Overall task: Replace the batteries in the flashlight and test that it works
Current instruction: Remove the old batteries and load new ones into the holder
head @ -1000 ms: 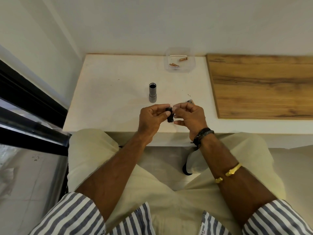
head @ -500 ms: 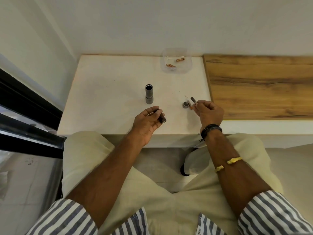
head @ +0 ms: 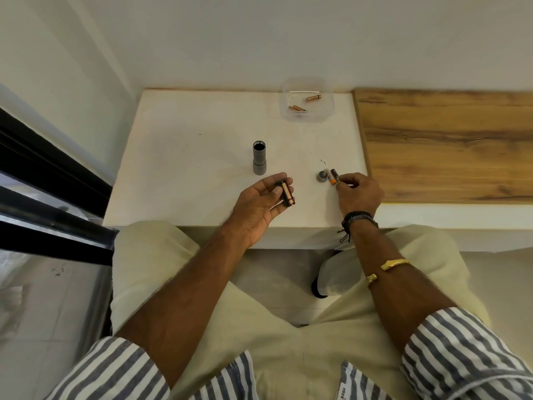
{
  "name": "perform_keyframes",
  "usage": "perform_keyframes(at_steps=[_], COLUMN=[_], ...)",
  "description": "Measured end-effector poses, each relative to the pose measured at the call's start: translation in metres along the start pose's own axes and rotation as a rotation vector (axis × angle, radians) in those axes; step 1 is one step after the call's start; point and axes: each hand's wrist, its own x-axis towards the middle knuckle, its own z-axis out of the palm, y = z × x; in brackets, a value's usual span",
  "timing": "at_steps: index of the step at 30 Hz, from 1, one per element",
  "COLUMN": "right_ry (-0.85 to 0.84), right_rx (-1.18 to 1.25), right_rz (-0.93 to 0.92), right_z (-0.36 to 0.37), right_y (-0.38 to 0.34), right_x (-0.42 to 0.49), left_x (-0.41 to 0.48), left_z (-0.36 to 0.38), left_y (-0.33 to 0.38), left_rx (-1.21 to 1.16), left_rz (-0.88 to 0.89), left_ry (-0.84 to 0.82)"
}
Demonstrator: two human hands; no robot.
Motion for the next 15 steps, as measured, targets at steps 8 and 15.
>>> perform_keyframes(at_steps=[8, 15], right_ry=[-0.071, -0.561], right_rx=[0.120, -0.029], right_rz=[-0.082, -0.576], right_z=[-0.012, -0.017], right_y=[-0.020, -0.045], right_x=[-0.017, -0.057], left_x=[-0.003, -0.002], left_z=[0.000, -0.003], left_y=[-0.001, 0.000], left_rx=[0.066, 0.189], left_rz=[0.036, 0.006], left_ry=[0.017, 0.096])
